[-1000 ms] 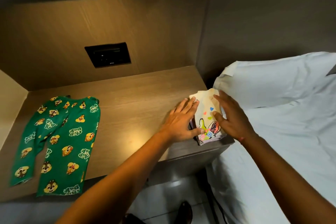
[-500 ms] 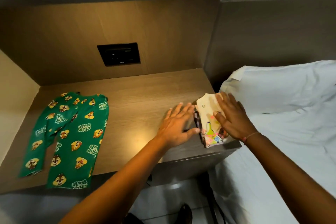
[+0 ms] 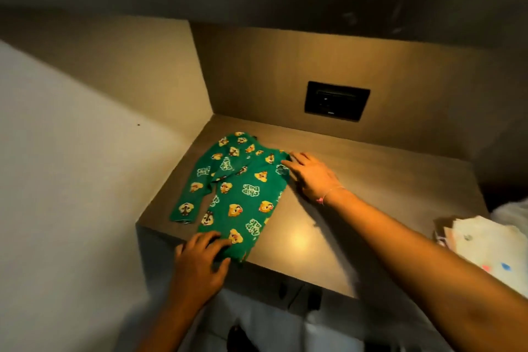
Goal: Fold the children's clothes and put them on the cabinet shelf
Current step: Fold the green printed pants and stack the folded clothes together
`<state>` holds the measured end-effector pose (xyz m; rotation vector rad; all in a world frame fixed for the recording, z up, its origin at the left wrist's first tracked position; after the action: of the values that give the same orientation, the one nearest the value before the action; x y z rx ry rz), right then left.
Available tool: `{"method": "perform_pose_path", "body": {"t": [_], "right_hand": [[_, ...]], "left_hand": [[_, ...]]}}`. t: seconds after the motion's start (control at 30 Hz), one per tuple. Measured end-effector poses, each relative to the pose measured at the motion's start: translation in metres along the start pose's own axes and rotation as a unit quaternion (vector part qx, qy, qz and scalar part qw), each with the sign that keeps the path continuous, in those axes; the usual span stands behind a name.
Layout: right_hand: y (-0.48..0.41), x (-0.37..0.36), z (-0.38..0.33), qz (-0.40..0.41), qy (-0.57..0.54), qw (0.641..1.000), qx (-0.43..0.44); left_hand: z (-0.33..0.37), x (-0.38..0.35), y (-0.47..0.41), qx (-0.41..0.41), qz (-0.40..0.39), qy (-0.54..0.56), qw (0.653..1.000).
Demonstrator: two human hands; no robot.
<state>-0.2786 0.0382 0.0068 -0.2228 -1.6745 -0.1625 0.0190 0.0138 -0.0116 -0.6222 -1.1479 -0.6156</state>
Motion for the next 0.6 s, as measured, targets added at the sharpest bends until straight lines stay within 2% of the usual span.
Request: {"method": "perform_pose_path", "body": {"t": [0.07,0.2,0.3,0.47,0.53,0.6], "right_hand": [[-0.018,-0.006,0.003,-0.008,0.014,1.0,-0.004],[-0.014,-0.005,0.008,0.039,-0.001,0.999,-0.029],[0.016,0.0,0.009,0.077,-0.046,0.996,-0.029],[0.078,0.023,0.022,0.158,-0.135,0.976,-0.064],[0.097,0.036,0.02,0.176,-0.172,0.967,-0.066],[0.111,0.053,0.018,0.196,-0.223,0.952,-0.08]], "left_hand": [[-0.005,0.002,0.001,-0.019,0.021,0.018,0.999],[-0.015,0.003,-0.004,-0.038,0.021,0.049,0.998],[-0.029,0.009,-0.015,0.018,0.022,0.173,0.985],[-0.039,0.014,-0.048,0.123,0.025,0.367,0.922],[-0.04,0.011,-0.062,0.19,0.004,0.453,0.871],[-0.029,0.018,-0.074,0.208,-0.025,0.509,0.835]]}}
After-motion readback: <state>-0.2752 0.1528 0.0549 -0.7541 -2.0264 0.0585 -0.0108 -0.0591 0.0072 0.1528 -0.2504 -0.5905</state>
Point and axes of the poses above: each hand's wrist, its own y-axis away from the middle knuckle, its own x-axis out of the back of the hand, z = x × y, the point moved 9 cm from there along -y, towards the middle knuckle
